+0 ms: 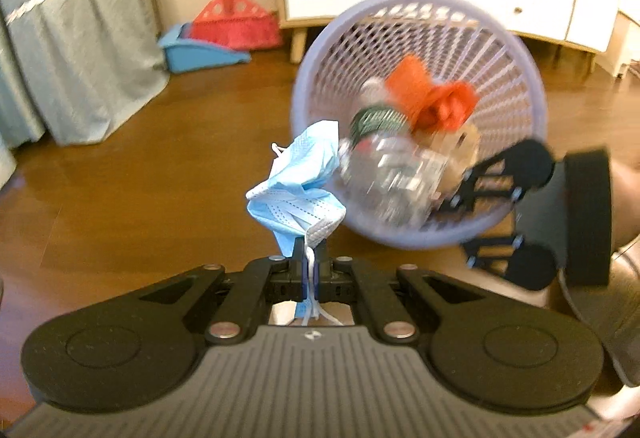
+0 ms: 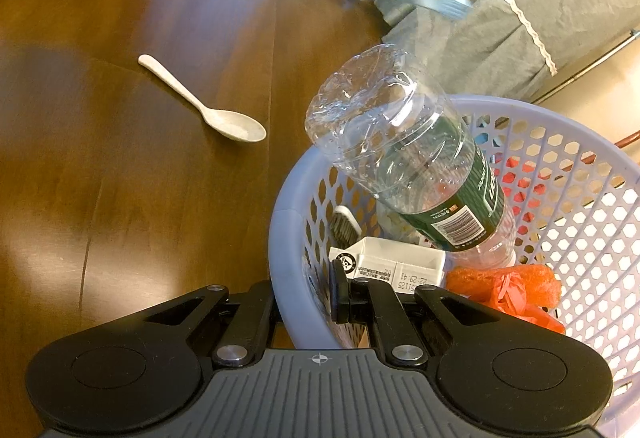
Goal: Collect trash
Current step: 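Lower the blue face mask into the wastebasket and open the left tool, then lower the open left tool to the white plastic spoon and close it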
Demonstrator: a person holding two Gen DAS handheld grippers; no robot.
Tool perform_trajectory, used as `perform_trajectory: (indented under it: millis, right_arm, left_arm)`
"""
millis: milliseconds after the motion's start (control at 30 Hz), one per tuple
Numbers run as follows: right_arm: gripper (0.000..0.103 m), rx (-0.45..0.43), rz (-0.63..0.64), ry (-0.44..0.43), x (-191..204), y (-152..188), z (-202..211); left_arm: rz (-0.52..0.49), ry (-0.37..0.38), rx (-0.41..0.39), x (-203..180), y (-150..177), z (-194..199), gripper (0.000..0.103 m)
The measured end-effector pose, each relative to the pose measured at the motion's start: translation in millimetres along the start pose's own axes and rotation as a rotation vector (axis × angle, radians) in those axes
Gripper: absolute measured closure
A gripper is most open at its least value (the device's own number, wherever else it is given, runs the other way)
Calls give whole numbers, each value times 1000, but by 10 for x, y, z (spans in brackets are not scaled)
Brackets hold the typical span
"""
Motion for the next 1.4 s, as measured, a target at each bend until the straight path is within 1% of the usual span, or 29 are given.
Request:
perform_trajectory:
  millis: [200, 333, 367, 400, 467, 533, 667, 900, 1000, 1167, 1267, 1333, 1400]
  right_arm:
    - [98, -3, -11, 10, 2, -9, -16]
    - [98, -4, -14, 10, 2, 8, -12]
    - [98, -4, -15, 11, 4, 14, -11]
    - [98, -4, -15, 11, 5, 14, -13]
    - [98, -4, -16, 11, 0, 14, -16]
    - [98, -6, -23, 12, -10, 15, -14]
    - [98, -8, -26, 12, -6, 11, -19]
    - [98, -9, -38, 13, -22, 28, -53]
    - [98, -9, -43, 14, -19, 47, -54]
    - [98, -8, -44, 17, -8, 35, -78]
    - [98, -8, -45, 18, -9, 35, -78]
    - [98, -7, -44, 18, -7, 32, -86]
    - [98, -6, -44, 18, -10, 36, -79]
  left_arm:
    - [-29, 83, -65, -266, -423, -88, 103]
    - [-56, 142, -96, -503, -656, -227, 103]
    - [-62, 168, -102, -561, -707, -274, 100]
    - [-65, 187, -105, -598, -746, -327, 93]
    - [-60, 205, -97, -648, -816, -451, 73]
    - [-60, 206, -124, -666, -879, -491, 73]
    - [-34, 183, -137, -575, -883, -451, 72]
    - [14, 97, -110, -214, -624, -266, 71]
    - [49, 54, -95, -33, -435, -153, 70]
    - [110, -28, -26, 278, 14, -67, 70]
    - [144, -64, 10, 411, 324, -56, 70]
    - [167, -82, 41, 481, 534, -92, 69]
    - [170, -88, 74, 514, 720, -156, 69]
Point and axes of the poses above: each gripper's, at about its wrist camera, not at the fingertips, and z roughly against the way its jaws point, x to its left, y to its underside, the point moved 6 cm from there along -z, roughly the way its jaws point, and after that the axes turned 6 degrees about y, right-handed, at the moved point
